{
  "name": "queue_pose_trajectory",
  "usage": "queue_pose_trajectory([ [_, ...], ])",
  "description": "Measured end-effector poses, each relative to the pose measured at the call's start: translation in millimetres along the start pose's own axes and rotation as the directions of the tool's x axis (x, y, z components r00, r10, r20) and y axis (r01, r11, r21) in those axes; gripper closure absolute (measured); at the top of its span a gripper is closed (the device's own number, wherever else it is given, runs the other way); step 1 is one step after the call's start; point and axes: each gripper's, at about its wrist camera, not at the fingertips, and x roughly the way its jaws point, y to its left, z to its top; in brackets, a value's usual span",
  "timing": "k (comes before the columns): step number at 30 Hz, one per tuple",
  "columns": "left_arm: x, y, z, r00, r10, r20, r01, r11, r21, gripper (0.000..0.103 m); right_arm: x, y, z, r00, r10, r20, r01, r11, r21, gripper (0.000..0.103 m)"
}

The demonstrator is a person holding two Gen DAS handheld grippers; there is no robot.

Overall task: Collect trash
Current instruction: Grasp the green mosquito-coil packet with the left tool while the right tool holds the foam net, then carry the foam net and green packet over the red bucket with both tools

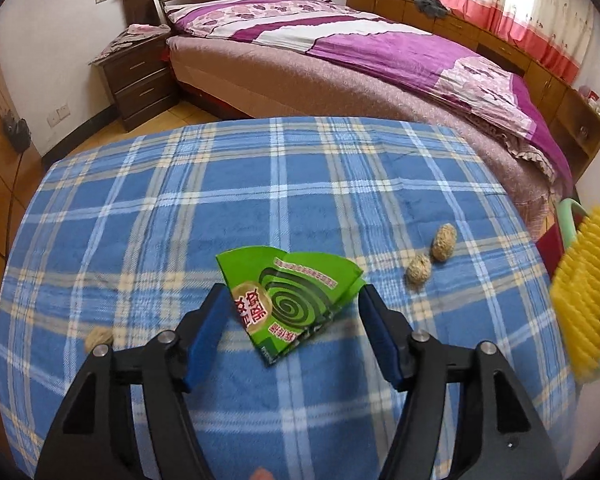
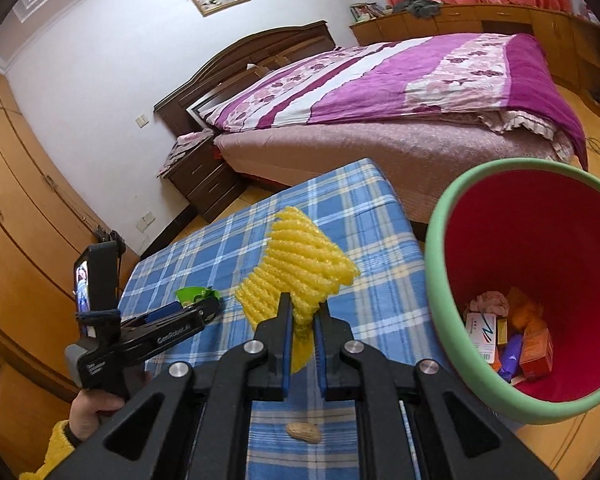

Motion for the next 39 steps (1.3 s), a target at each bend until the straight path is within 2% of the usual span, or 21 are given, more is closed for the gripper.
queue_pose_trajectory([
  [8, 6.4, 7.0, 3.2, 0.998, -0.060, 0.002, 0.060, 0.996, -0.061, 0.037, 0.7, -10.4, -3.7, 1.000, 0.011, -0.009, -0.011, 0.999, 0.030, 0.092],
  [9, 6.9, 8.3, 2.6, 0.998, -0.067, -0.002, 0.067, 0.995, -0.072, 0.040, 0.7, -10.7, -4.4, 1.000, 0.013, -0.010, -0.012, 0.999, 0.032, 0.092],
  [11, 7.3, 11.3, 0.6, 0.997, -0.083, -0.003, 0.083, 0.992, -0.094, 0.052, 0.8, -11.7, -5.8, 1.000, 0.015, -0.012, -0.014, 0.999, 0.036, 0.092],
  [13, 6.3, 12.4, -1.2, 0.995, -0.097, 0.002, 0.097, 0.990, -0.098, 0.059, 1.3, -12.4, -4.7, 1.000, 0.015, -0.012, -0.015, 0.999, 0.037, 0.092],
  [19, -3.9, 10.9, -5.9, 0.993, -0.109, 0.036, 0.111, 0.991, -0.073, 0.067, 0.7, -13.5, -6.4, 1.000, 0.012, -0.007, -0.012, 0.999, 0.040, 0.092],
  [29, -36.9, 6.6, -12.0, 0.987, -0.131, 0.092, 0.137, 0.989, -0.057, 0.069, -12.8, -15.8, -9.9, 1.000, 0.023, 0.011, -0.023, 0.999, 0.048, 0.092],
  [39, -86.0, -22.0, -16.2, 0.966, -0.201, 0.161, 0.205, 0.979, -0.007, 0.069, -47.3, -26.6, -12.7, 0.997, 0.018, 0.078, -0.024, 0.997, 0.080, 0.092],
])
